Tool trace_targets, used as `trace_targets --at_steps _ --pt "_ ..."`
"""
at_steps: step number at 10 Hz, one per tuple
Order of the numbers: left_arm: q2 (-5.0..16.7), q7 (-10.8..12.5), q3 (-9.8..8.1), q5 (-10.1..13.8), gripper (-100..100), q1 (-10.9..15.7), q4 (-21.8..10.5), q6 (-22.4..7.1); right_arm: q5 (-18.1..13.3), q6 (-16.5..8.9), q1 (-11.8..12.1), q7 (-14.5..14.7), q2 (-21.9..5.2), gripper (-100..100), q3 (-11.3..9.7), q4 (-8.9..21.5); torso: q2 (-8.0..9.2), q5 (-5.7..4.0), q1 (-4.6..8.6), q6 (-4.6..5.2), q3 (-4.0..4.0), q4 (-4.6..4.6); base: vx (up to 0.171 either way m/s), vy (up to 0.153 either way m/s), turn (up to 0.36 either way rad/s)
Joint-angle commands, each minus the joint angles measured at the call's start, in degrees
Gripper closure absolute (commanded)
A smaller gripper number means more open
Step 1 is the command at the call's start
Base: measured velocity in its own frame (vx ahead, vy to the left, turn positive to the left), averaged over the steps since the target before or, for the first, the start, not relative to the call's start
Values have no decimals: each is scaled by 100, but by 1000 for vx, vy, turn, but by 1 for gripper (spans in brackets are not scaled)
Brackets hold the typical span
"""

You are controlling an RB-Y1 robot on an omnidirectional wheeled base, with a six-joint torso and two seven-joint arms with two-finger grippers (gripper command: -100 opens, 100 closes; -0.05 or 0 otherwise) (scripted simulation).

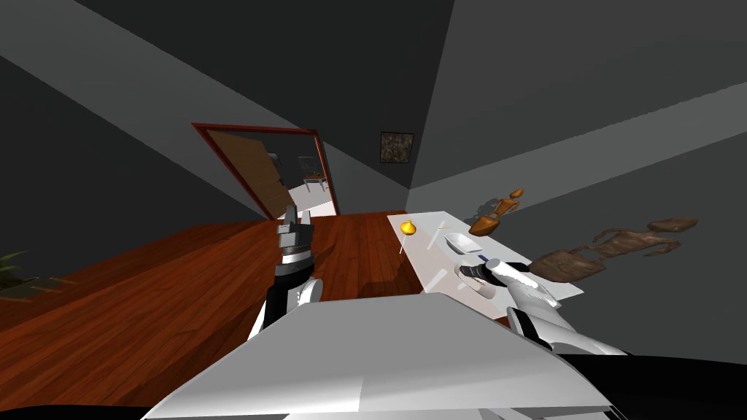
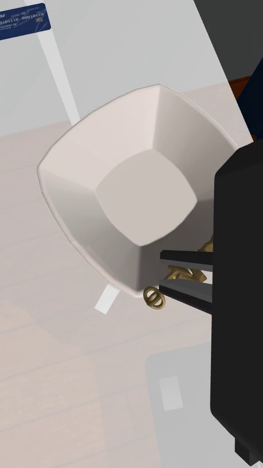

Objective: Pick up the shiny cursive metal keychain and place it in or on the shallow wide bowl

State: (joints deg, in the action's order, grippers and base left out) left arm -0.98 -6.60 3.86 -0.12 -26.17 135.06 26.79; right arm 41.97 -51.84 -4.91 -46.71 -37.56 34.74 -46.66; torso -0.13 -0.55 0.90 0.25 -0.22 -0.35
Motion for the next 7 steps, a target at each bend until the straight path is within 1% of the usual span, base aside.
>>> trace_targets --at_steps 1,2,3,4,5,6,7 --pt "0 0 0 0 0 0 0 0 41 -46 -41 63 -154 100 96 219 0 0 0 0 0 0 5 -56 62" --pt "0 0 0 0 0 0 0 0 73 -167 -13 88 -312 100 203 321 -6 0 5 2 -3 -1 30 -74 58" --pt "0 0 0 0 0 -1 0 0 88 -228 3 99 -380 100 248 360 -12 0 12 4 -6 -2 45 -88 28" --pt "0 0 -1 0 0 -1 0 0 112 -346 36 118 -496 100 320 416 -19 -3 18 4 -11 -4 69 -72 5" --pt "0 0 -1 0 0 -1 0 0 112 -346 36 118 -496 100 320 416 -28 -1 12 4 -15 -5 60 -48 -6" --pt "0 0 0 0 0 -1 0 0 122 -400 52 126 -543 100 349 435 -29 -5 3 1 -17 -7 40 -27 -5" --pt "0 0 0 0 0 -1 0 0 145 -552 101 151 -660 100 418 480 -26 -4 -4 1 -15 -6 100 -26 -35"
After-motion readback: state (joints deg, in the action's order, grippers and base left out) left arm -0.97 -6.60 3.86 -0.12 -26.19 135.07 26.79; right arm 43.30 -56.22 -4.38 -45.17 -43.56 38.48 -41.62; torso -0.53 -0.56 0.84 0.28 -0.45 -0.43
